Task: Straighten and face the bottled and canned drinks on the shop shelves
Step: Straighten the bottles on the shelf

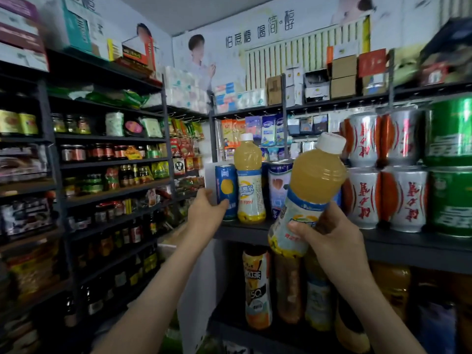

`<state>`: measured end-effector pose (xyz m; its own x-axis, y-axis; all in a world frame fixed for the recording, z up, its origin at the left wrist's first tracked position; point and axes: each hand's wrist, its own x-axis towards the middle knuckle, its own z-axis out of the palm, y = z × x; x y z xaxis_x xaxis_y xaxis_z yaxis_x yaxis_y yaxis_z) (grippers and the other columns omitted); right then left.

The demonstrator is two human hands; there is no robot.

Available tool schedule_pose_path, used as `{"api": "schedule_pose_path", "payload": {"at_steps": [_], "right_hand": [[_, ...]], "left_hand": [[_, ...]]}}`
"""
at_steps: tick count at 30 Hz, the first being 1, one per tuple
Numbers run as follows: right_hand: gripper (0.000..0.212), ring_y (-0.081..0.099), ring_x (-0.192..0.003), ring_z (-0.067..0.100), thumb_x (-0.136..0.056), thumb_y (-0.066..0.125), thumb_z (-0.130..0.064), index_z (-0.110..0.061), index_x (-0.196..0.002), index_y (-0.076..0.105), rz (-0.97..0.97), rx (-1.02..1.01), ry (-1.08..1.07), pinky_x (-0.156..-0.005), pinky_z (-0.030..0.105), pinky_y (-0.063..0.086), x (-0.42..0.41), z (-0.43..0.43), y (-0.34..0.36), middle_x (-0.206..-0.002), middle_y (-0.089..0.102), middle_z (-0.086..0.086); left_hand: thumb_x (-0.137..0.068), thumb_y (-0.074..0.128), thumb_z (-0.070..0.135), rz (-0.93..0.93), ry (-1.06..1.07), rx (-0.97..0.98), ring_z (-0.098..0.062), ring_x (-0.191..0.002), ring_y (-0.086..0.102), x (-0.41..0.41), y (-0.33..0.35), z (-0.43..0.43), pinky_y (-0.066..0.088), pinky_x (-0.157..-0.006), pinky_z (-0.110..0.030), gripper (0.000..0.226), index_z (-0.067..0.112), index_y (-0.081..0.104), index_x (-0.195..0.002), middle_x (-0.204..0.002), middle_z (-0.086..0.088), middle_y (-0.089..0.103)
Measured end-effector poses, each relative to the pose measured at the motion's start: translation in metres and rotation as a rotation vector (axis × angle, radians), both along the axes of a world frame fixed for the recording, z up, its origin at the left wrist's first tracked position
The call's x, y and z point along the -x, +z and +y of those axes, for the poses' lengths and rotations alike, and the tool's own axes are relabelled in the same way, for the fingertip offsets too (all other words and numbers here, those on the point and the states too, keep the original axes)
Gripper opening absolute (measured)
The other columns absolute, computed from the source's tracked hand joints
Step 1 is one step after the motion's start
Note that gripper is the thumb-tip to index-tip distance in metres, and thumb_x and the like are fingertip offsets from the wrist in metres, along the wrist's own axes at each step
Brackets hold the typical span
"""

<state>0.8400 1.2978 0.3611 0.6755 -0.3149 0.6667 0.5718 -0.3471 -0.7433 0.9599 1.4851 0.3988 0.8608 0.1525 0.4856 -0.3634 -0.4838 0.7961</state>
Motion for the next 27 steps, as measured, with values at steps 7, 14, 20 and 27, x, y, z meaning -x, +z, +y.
{"api": "schedule_pose_path", "payload": {"at_steps": [7,14,20,27], "right_hand": [[0.038,0.061,-0.085,-0.013,-0.075,0.076,-0.015,-0.032,-0.105,0.058,-0.007,0.009,-0.183,-0.068,0.011,0.049,-0.012,0.026,0.005,-0.089,0.067,-0.022],[0.038,0.059,-0.080,-0.016,-0.076,0.076,-0.014,-0.027,-0.106,0.058,0.018,0.056,-0.268,-0.065,0.006,0.048,-0.008,0.029,0.009,-0.087,0.065,-0.021],[0.038,0.065,-0.085,-0.002,-0.071,0.078,-0.031,-0.031,-0.105,0.061,0.137,0.100,-0.211,-0.075,0.026,0.054,0.003,0.039,-0.028,-0.092,0.071,-0.015],[0.041,0.063,-0.086,-0.008,-0.075,0.078,-0.020,-0.032,-0.108,0.058,0.299,0.225,-0.126,-0.069,0.012,0.052,0.007,0.062,-0.090,-0.093,0.068,-0.019]], "left_hand": [[-0.084,0.069,0.024,-0.017,-0.183,0.024,-0.016,-0.099,0.051,-0.047,0.007,0.006,0.036,-0.075,-0.023,0.051,0.006,0.046,-0.126,-0.120,-0.007,0.056],[-0.086,0.066,0.023,-0.088,-0.152,0.037,-0.026,-0.114,0.051,-0.048,0.006,0.002,0.042,-0.083,-0.029,0.053,0.002,0.042,-0.128,-0.120,-0.009,0.052],[-0.087,0.063,0.033,-0.206,-0.515,0.179,0.003,-0.089,0.060,0.042,-0.044,0.006,0.045,-0.075,-0.009,0.025,0.020,0.059,-0.107,-0.099,0.009,0.063],[-0.081,0.071,0.036,0.052,-0.700,-0.011,0.012,-0.090,0.057,0.066,-0.119,0.020,0.048,-0.074,-0.008,0.033,0.028,0.058,-0.110,-0.101,0.017,0.064]]}}
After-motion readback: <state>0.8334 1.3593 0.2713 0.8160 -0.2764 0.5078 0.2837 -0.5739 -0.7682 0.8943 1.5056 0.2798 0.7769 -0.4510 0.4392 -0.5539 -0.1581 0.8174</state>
